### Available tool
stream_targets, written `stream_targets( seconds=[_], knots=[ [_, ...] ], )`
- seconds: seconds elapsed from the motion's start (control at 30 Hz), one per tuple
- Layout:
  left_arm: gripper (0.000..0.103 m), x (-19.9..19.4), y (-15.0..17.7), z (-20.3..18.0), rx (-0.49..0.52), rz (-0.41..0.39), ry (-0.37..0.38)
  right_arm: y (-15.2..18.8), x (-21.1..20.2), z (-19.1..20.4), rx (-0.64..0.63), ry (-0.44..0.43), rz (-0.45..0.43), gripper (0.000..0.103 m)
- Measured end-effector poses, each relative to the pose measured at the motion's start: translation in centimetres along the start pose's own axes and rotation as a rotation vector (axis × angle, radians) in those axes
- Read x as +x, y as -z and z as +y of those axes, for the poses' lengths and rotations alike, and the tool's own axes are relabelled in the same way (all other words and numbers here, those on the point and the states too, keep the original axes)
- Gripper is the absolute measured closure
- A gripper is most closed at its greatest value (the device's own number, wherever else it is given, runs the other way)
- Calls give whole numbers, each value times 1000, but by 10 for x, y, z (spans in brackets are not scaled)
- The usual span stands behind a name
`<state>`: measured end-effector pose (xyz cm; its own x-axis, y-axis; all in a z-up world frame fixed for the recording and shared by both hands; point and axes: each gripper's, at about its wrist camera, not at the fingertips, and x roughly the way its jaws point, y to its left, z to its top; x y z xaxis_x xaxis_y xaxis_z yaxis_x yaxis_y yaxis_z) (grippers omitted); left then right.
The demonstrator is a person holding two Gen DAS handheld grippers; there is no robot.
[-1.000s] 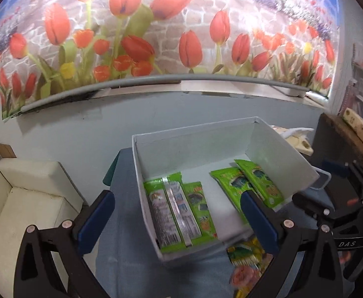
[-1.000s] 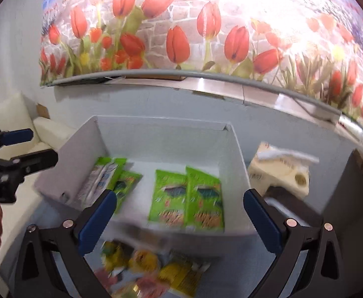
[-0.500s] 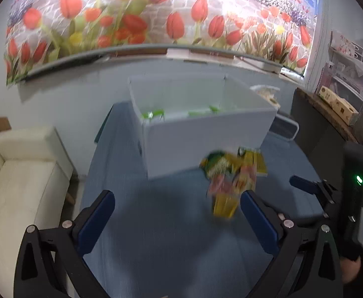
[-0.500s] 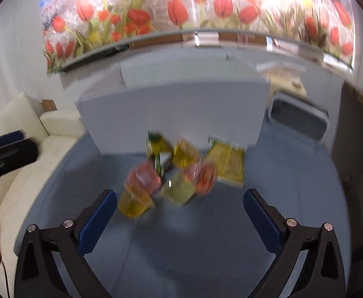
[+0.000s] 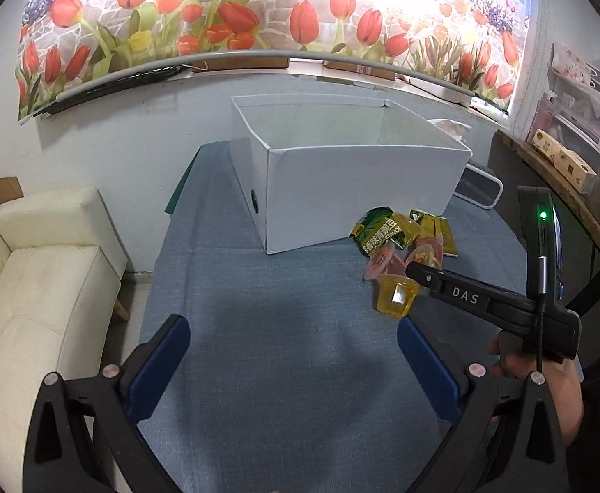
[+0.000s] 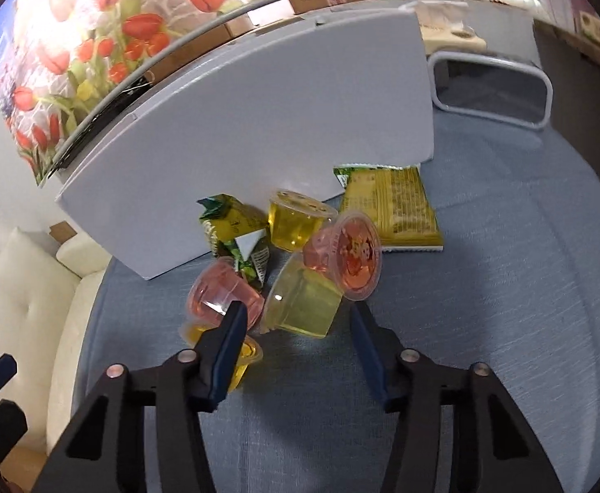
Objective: Organize snacks
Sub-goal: 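Move the right tool to the jelly cups and grasp a yellow jelly cup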
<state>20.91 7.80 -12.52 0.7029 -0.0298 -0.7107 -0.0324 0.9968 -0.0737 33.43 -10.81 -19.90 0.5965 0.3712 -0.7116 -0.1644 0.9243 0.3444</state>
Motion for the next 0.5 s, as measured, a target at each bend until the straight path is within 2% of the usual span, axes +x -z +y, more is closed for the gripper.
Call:
stream_targets(
  seconds=[0.1,0.17,0.23,0.3,0.5],
  knots=[
    [0,5,-1,-2,6,3,9,-3,1,-1,8,12,-13,51],
    [0,7,-2,-4,9,5,12,-6,8,-1,25,15,18,58],
    [0,9,-1,-6,17,6,13,-7,10,-1,19,25,17,70],
    [0,11,-2,-9,27,5,13,-5,12,4,-15,40,14,70],
    [0,25,-5,-18,48,19,11,0,6,2,-42,12,14,70]
  ],
)
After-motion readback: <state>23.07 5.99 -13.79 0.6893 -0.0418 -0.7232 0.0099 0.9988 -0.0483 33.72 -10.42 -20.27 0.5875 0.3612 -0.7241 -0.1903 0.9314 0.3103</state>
